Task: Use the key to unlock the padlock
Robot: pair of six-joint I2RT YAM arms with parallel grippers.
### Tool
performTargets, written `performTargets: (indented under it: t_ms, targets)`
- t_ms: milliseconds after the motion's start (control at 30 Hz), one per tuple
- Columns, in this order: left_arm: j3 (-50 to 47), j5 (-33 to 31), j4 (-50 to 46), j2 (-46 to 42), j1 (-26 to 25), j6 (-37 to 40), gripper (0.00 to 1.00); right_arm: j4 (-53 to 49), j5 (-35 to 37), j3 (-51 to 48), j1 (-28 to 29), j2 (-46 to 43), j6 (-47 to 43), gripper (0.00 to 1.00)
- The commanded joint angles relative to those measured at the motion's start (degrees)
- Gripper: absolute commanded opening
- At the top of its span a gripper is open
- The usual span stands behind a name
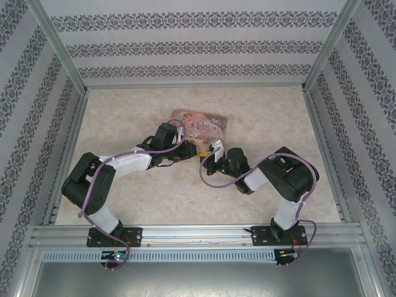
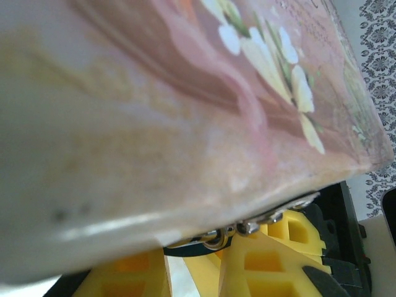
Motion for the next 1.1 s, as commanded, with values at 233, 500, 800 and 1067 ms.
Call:
performTargets:
  t_ms: [233,500,800,1067]
  targets:
    - [-0.71,6.68,1.84,0.09,-1.69,-1.67,0.11,9.76,-1.11,4.62,0.71,0.65,2.12,0.0]
    - [-1.33,5.81,5.09,2.89,-1.48,-2.29,0.11,11.16,2.35,1.31,2.12,3.63,3.73,0.0]
    - [-2.45,4.74,7.11,4.31,-0.08,-1.09,0.17,12.11,4.76,-1.56,2.68,6.85,5.87,0.0]
    - [-3.17,4.26,6.68,2.75,1.81,0.0,0.33,12.19,5.31,-3.12,3.03,8.83,7.47,0.0]
